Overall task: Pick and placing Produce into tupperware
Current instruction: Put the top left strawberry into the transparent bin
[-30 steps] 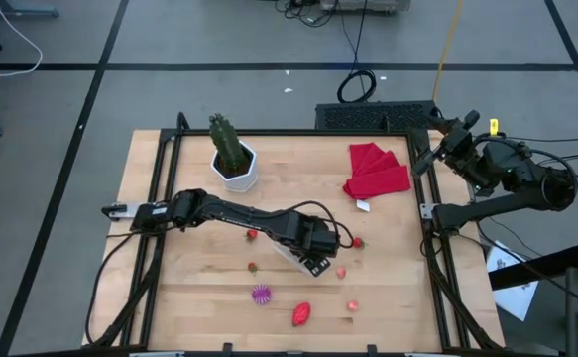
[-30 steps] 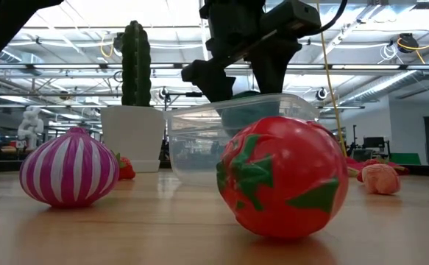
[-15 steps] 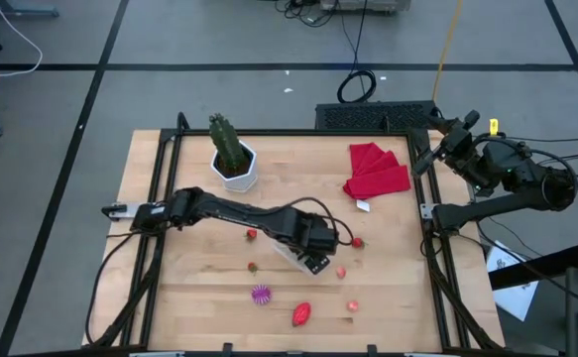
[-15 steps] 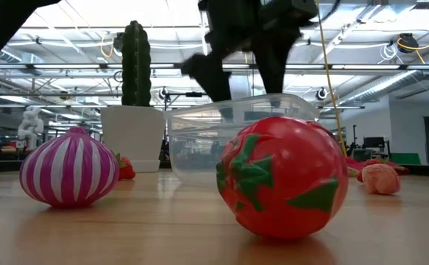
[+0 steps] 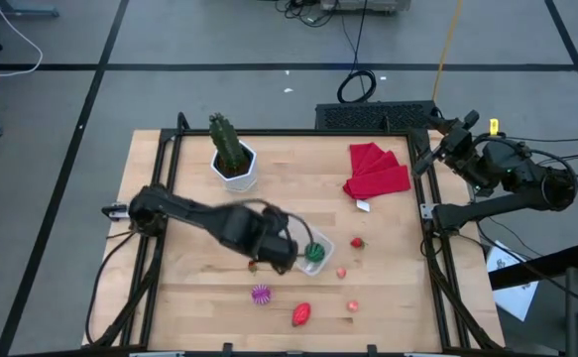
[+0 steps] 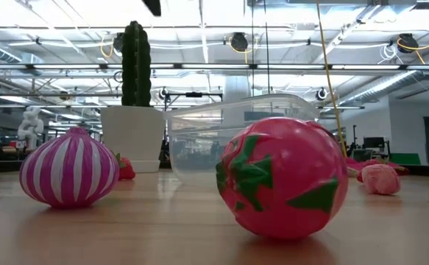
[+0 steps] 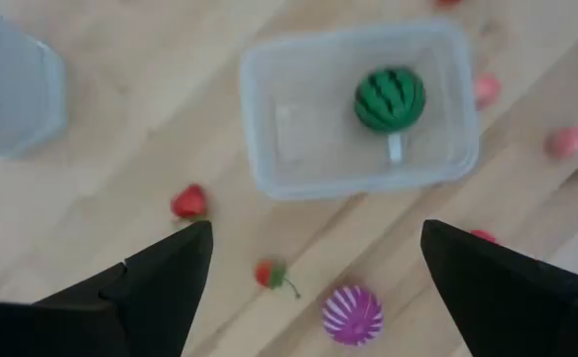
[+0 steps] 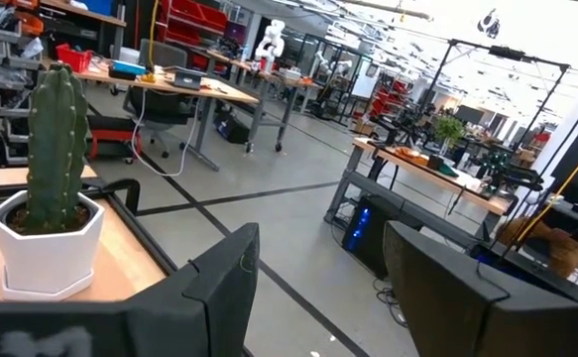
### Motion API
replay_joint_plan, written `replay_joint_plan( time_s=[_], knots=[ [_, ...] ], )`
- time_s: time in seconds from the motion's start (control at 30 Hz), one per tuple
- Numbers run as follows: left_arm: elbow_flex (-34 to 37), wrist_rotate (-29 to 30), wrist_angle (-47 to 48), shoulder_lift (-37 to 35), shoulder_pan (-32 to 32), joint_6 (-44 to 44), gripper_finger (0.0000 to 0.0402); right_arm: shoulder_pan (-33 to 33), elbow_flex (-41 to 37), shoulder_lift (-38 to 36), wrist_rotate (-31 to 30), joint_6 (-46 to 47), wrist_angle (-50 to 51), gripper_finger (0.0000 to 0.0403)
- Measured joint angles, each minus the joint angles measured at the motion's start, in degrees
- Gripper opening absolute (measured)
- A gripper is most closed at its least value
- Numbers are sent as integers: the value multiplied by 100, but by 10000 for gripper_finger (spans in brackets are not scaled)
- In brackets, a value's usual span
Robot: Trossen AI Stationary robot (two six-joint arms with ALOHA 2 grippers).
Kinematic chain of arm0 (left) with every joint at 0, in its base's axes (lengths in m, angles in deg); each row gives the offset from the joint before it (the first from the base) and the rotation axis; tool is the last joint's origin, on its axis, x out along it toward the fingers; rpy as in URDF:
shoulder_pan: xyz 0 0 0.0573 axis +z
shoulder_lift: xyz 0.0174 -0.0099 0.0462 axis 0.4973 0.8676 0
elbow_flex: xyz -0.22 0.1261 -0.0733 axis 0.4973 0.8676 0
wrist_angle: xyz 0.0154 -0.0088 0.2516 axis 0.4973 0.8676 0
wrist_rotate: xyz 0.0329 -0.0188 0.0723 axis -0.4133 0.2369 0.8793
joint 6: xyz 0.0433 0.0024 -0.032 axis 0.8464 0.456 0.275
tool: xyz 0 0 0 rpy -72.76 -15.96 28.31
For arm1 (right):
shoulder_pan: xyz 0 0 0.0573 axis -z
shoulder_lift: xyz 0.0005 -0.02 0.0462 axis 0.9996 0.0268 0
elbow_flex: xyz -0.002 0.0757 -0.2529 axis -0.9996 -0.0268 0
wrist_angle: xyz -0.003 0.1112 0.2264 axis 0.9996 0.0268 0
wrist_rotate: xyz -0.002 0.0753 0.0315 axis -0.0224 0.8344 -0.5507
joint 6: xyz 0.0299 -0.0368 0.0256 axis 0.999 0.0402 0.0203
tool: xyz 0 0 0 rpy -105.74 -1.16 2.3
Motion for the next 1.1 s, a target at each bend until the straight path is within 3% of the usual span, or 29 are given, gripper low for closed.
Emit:
replay_joint_plan(
  time_s=[0.37, 0.77, 0.97, 1.1],
  knots=[
    [2321, -846, 44, -63, -291, -1677, 367, 0, 0, 1, 9, 4, -3, 209],
    [3211, -138, -761, -276, -414, -1172, 367, 0, 0, 3, 9, 177, -2, 209],
    [4357, 129, -1985, -1339, -572, -861, 367, 0, 0, 3, 9, 177, -2, 209],
    [5394, -318, -3046, -2106, -647, -239, 367, 0, 0, 3, 9, 179, -2, 209]
  ],
)
